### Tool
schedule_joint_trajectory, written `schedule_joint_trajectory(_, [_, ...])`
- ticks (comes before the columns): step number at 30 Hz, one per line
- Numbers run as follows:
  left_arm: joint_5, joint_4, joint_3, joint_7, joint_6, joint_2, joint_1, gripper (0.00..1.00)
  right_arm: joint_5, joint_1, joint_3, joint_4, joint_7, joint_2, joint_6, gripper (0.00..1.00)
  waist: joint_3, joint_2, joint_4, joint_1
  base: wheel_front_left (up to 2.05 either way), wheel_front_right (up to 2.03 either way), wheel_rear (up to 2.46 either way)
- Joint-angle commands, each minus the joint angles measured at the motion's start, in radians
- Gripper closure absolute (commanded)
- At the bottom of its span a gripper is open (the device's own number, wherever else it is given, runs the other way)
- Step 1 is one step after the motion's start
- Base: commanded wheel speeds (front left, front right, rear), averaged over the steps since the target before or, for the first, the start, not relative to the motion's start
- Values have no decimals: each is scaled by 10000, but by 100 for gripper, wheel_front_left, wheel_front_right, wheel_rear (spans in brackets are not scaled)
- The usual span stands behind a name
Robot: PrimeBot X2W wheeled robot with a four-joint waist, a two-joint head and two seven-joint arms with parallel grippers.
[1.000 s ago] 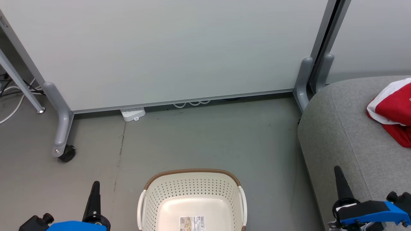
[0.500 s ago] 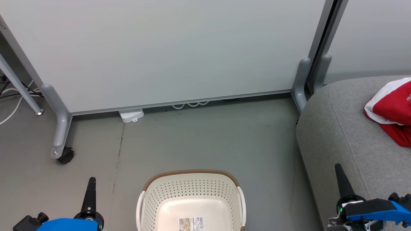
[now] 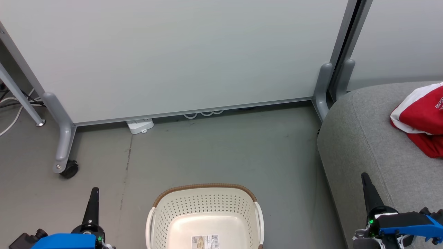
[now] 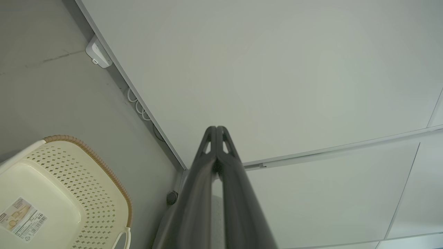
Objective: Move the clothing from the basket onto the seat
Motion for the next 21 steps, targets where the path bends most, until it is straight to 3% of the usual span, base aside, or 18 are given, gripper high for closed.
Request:
schedule_joint_trajectory(1, [-131, -103, 58, 40, -41, 45, -182, 100, 195, -189, -26, -84, 23, -20, -3, 100, -2, 0, -3, 0, 0, 0, 0])
schedule_joint_trajectory(21, [-1577, -266, 327, 467, -51, 18, -257, 100, 1928, -349, -66, -82, 283, -21, -5, 100, -62, 0, -99, -1, 0, 0, 0])
